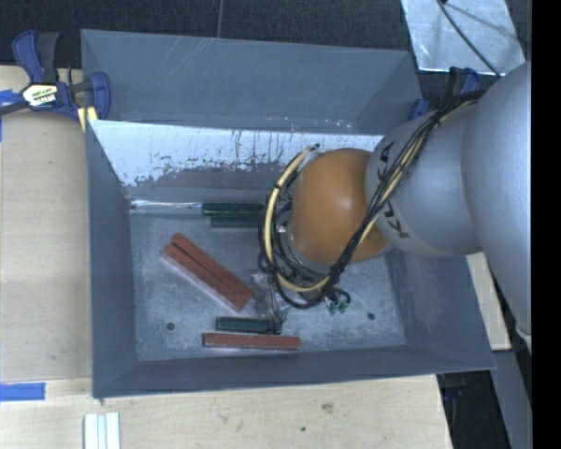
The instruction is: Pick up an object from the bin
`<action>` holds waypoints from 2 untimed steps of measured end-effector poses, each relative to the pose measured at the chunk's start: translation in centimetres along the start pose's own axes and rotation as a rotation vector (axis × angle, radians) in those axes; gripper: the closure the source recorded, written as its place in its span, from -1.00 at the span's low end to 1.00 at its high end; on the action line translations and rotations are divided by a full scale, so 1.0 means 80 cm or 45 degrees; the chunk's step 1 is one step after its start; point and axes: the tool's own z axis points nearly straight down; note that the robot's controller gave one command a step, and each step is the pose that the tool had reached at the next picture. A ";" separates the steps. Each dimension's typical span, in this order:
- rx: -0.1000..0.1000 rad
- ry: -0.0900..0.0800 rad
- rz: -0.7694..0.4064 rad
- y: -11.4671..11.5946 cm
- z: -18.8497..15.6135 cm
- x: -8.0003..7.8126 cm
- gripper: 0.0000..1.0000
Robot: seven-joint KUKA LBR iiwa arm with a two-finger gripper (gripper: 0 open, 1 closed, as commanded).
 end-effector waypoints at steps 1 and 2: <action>-0.001 -0.003 0.347 0.030 -0.107 -0.003 1.00; 0.000 -0.001 0.345 0.030 -0.105 -0.003 -1.00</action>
Offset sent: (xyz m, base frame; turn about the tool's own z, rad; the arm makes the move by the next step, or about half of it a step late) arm -0.0064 0.0235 0.0841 0.2740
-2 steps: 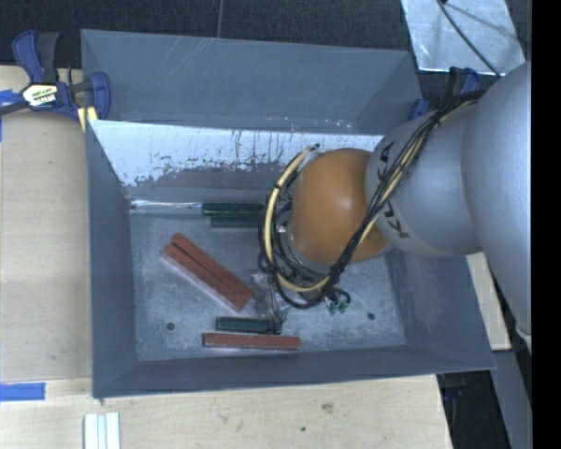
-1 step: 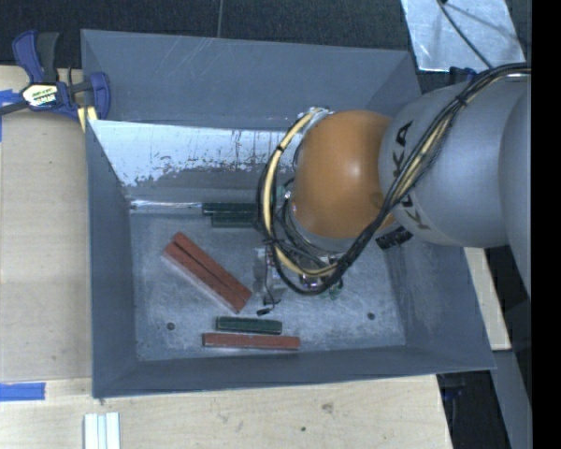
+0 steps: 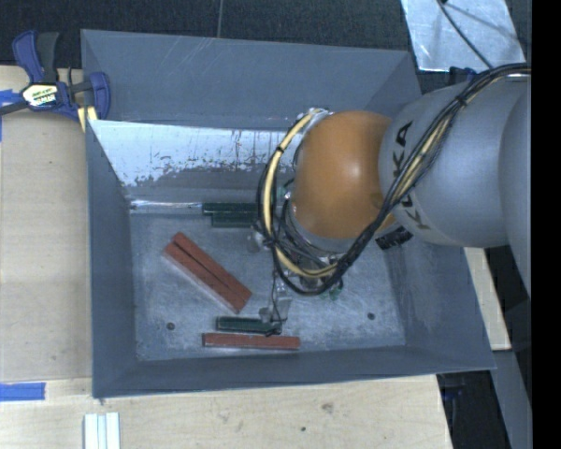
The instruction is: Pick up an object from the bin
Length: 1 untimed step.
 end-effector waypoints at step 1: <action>0.001 0.012 0.093 0.058 0.109 -0.024 -1.00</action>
Offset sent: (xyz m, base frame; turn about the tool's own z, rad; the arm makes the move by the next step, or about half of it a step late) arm 0.0180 0.0460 -0.0850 0.0775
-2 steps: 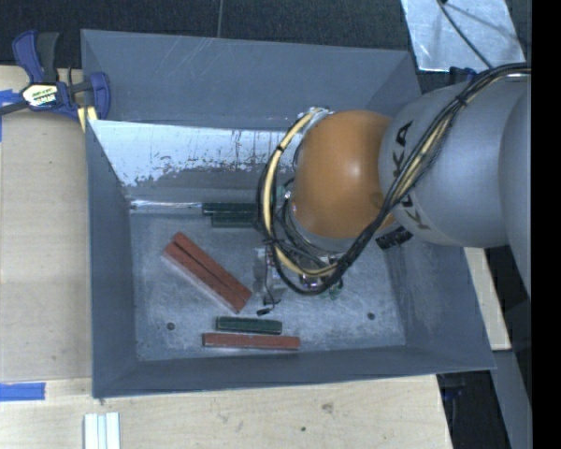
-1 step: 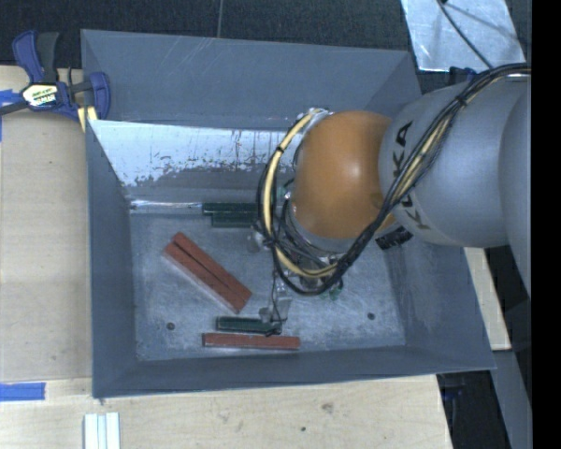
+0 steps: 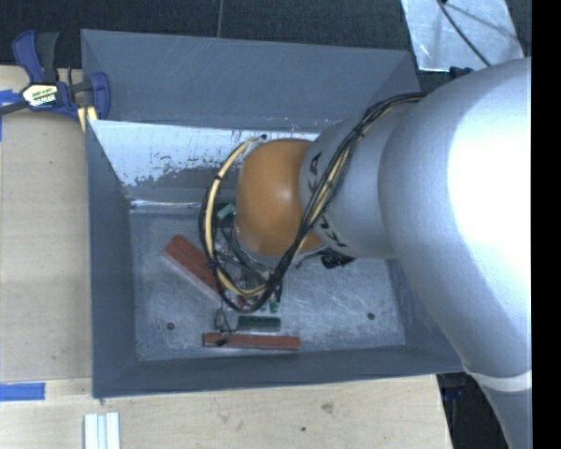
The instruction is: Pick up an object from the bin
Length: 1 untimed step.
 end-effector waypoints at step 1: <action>-0.004 -0.009 -0.001 0.000 -0.008 -0.004 1.00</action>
Offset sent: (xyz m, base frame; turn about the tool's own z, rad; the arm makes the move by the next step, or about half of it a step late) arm 0.0000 0.0000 0.0000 0.0000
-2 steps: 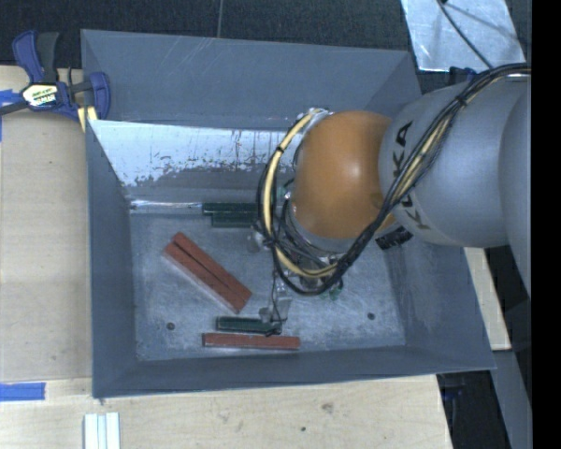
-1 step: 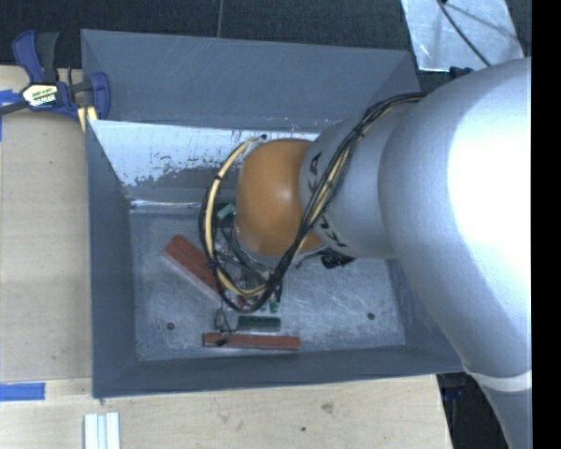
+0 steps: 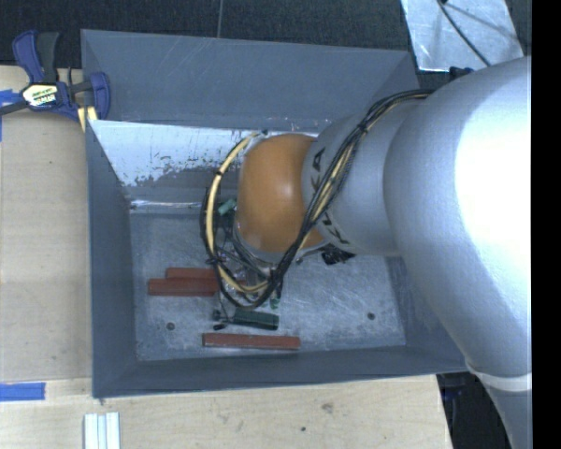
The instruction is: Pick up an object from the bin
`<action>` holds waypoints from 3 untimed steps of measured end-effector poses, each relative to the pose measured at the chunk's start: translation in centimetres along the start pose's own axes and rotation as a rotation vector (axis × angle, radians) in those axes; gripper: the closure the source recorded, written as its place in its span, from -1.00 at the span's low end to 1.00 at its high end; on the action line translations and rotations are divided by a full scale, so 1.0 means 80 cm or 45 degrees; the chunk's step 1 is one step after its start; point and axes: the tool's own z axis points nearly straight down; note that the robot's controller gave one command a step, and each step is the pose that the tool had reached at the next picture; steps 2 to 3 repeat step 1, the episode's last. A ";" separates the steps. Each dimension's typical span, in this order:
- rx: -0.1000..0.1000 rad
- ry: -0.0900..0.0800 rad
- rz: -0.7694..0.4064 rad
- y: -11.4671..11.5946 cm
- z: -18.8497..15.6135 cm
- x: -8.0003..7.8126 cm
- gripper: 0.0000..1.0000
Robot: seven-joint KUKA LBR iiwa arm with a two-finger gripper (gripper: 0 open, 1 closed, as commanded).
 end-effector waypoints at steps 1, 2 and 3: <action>0.000 -0.012 -0.168 0.004 -0.210 -0.015 1.00; 0.000 -0.012 -0.168 0.004 -0.210 -0.015 1.00; 0.000 -0.012 -0.168 0.004 -0.210 -0.015 1.00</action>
Offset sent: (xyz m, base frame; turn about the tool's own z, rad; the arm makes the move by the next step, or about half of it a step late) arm 0.0094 0.0025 0.1629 -0.1313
